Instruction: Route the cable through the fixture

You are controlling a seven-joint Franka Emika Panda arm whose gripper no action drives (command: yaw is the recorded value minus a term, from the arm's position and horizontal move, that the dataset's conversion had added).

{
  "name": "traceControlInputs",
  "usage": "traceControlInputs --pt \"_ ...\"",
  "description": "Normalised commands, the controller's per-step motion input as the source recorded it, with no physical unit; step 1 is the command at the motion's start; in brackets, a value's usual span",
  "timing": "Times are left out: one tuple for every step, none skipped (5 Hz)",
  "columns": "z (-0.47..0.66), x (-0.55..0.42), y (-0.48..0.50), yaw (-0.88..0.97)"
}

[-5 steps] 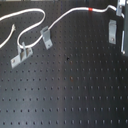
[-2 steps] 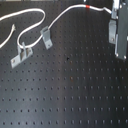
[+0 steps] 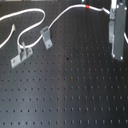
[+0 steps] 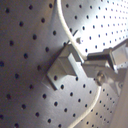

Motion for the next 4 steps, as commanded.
traceControlInputs --pt "0.04 -0.021 -0.082 0.0" --pt "0.13 -0.243 -0.363 0.0" --pt "0.0 -0.024 0.006 0.0" --pt "0.0 -0.261 0.007 0.0"
